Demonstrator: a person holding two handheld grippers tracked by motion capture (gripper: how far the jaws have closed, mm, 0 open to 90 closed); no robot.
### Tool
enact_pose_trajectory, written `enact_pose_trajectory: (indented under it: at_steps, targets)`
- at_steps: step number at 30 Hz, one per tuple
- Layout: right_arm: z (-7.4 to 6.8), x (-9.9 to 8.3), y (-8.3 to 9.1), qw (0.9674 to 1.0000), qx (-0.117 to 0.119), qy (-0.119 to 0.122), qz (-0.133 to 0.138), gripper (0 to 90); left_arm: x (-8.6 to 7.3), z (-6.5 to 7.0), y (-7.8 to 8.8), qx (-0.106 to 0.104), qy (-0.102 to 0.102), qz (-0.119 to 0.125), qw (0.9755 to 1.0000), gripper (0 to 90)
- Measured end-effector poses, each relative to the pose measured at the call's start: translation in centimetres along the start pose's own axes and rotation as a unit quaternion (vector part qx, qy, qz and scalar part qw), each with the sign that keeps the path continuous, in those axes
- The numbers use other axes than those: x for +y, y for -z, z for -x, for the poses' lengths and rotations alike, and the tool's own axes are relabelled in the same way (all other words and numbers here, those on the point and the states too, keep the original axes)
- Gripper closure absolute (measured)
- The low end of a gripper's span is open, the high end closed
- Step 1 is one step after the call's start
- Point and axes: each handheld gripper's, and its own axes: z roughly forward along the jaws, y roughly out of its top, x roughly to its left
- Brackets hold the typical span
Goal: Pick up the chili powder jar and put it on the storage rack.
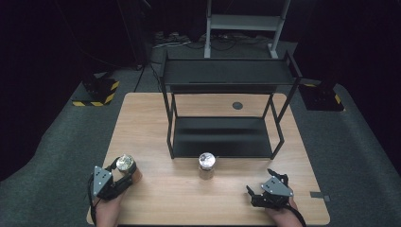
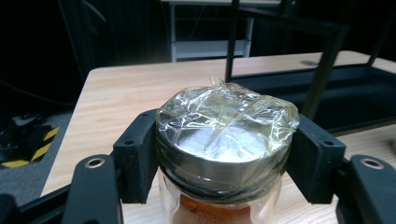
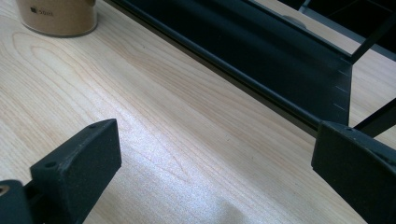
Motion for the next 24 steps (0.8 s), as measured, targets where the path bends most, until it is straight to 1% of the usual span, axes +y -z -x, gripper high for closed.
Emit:
enact_pose_trajectory:
  at_steps: [1, 4, 5, 6, 7, 8, 11, 12, 14, 16, 18, 20, 22, 23, 24]
  targets:
    - [0.0, 0.0, 0.0, 1.0, 0.0, 0.0, 0.0, 0.5, 0.0, 0.0, 0.0, 0.0, 0.0, 0.0, 1.0, 34.3]
    - [0.0, 0.1, 0.0, 1.0, 0.0, -0.001, -0.002, 0.5, 0.6, 0.4, 0.1, -0.01, 0.001, 0.004, 0.9999, 34.3]
    - [0.0, 0.1, 0.0, 1.0, 0.0, -0.001, -0.002, 0.5, 0.8, 0.6, 0.1, -0.014, 0.0, 0.006, 0.9999, 34.3]
    - [0.0, 0.1, 0.0, 1.0, 0.001, -0.001, -0.002, 0.5, 1.2, 1.1, 0.1, -0.017, -0.005, 0.005, 0.9998, 34.3]
    - [0.0, 0.1, 0.0, 1.0, 0.001, -0.001, -0.002, 0.5, 1.2, 1.1, 0.1, -0.017, -0.005, 0.005, 0.9998, 34.3]
    - [0.0, 0.1, 0.0, 1.0, 0.001, -0.001, -0.002, 0.5, 1.6, 1.5, 0.1, -0.021, -0.006, 0.004, 0.9998, 34.3]
    - [0.1, 0.1, 0.0, 1.0, 0.001, -0.001, -0.003, 0.5, 2.0, 2.0, -0.2, -0.036, -0.008, 0.006, 0.9993, 34.3]
    - [0.1, 0.1, 0.0, 1.0, 0.001, -0.001, -0.003, 0.5, 2.0, 2.0, -0.2, -0.036, -0.008, 0.006, 0.9993, 34.3]
    - [0.1, 0.1, -0.1, 1.0, 0.002, -0.001, -0.003, 0.5, 2.3, 2.4, -0.4, -0.044, -0.01, 0.008, 0.999, 34.3]
    - [0.1, 0.1, -0.1, 1.0, 0.002, 0.0, -0.003, 0.5, 2.7, 2.9, -0.6, -0.057, -0.009, 0.01, 0.9983, 34.3]
    - [0.1, 0.1, -0.1, 1.0, 0.002, -0.001, -0.003, 0.5, 3.0, 3.2, -0.8, -0.065, -0.012, 0.012, 0.9977, 34.3]
    - [0.1, 0.1, -0.1, 1.0, 0.003, -0.001, -0.003, 0.5, 3.9, 3.9, -1.1, -0.082, -0.021, 0.015, 0.9963, 34.3]
    - [0.2, 0.1, -0.1, 1.0, 0.004, -0.002, -0.003, 0.5, 4.1, 4.0, -1.2, -0.086, -0.021, 0.016, 0.9959, 34.3]
    - [0.2, 0.1, -0.1, 1.0, 0.004, -0.002, -0.003, 0.5, 4.5, 4.3, -1.5, -0.101, -0.014, 0.023, 0.9946, 34.3]
    - [0.2, 0.1, -0.1, 1.0, 0.004, -0.002, -0.003, 0.5, 4.5, 4.3, -1.5, -0.101, -0.014, 0.023, 0.9946, 34.2]
